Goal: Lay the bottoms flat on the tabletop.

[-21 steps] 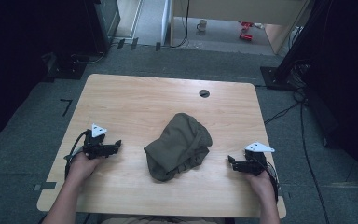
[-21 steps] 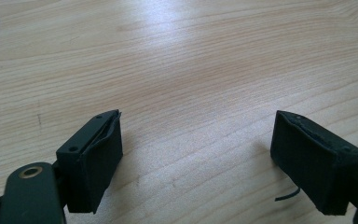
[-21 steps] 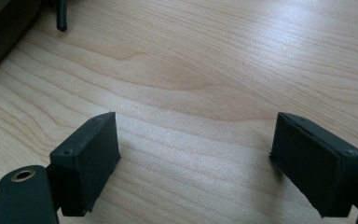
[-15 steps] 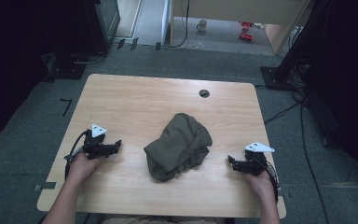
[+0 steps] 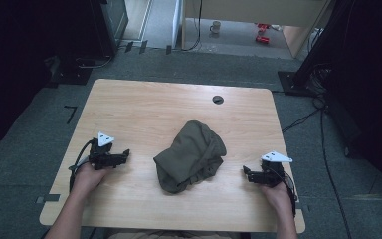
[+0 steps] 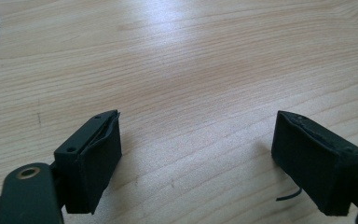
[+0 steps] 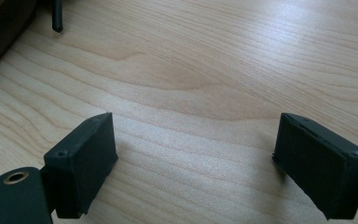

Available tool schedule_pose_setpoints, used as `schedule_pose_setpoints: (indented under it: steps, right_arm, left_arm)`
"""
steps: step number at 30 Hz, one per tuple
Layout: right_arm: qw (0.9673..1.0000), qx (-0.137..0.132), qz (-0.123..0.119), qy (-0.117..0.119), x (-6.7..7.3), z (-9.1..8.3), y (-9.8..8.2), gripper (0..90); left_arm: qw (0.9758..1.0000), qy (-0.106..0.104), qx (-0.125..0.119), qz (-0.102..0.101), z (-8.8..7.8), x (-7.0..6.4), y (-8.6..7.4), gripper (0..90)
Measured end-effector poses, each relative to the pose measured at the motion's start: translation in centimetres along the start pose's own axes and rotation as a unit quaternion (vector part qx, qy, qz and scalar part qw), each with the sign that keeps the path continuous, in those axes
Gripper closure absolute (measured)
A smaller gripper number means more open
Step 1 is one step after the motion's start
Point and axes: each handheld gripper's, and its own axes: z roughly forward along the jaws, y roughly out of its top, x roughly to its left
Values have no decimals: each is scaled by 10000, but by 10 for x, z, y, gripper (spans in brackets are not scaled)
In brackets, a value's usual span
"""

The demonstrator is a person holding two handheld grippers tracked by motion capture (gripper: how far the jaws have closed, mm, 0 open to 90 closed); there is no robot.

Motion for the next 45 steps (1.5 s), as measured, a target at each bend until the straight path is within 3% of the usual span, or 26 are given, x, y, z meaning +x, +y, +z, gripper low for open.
schedule_pose_setpoints:
  steps: [5, 8, 12, 15, 18, 20, 25, 29, 33, 40, 43, 45]
  right_arm:
    - [10000, 0, 41, -40, 1, 0, 0, 126]
    - [9999, -9, 74, -71, 2, 0, 0, 131]
    - [9998, 7, 135, -119, 2, 0, 1, 174]
    - [9997, 81, 191, -109, 1, -2, 4, 232]
    - [9994, 182, 265, -98, 2, -3, 8, 266]
    - [9996, 119, 233, -40, 6, -4, 11, 285]
    - [9997, -84, 206, 102, 12, -7, 17, 313]
    - [9991, -234, 284, 228, 17, -10, 22, 341]
    - [9991, -316, 183, 217, 25, -12, 28, 365]
    - [9989, -273, 18, 386, 38, -8, 33, 360]
    - [9987, -283, -52, 431, 44, -7, 35, 358]
    - [9989, -235, -95, 384, 46, -5, 36, 358]
  left_arm:
    - [10000, 0, 7, 9, 1, -1, 0, 142]
    - [9999, -120, 10, 120, 3, -2, 3, 144]
    - [9994, -217, 147, 247, 1, -7, 10, 303]
    - [9984, -232, 209, 479, -1, -14, 12, 310]
    - [9977, -531, 68, 421, -6, -18, 17, 343]
    - [9964, -787, -27, 314, -8, -19, 22, 387]
    - [9930, -1166, -2, 171, -13, -25, 31, 403]
    - [9910, -1269, -56, 430, -17, -33, 40, 389]
    - [9881, -1389, -95, 654, -23, -41, 49, 417]
    - [9830, -1626, -183, 830, -33, -53, 64, 433]
    - [9793, -1812, -208, 877, -36, -59, 71, 407]
    - [9767, -1864, -293, 1021, -38, -64, 74, 396]
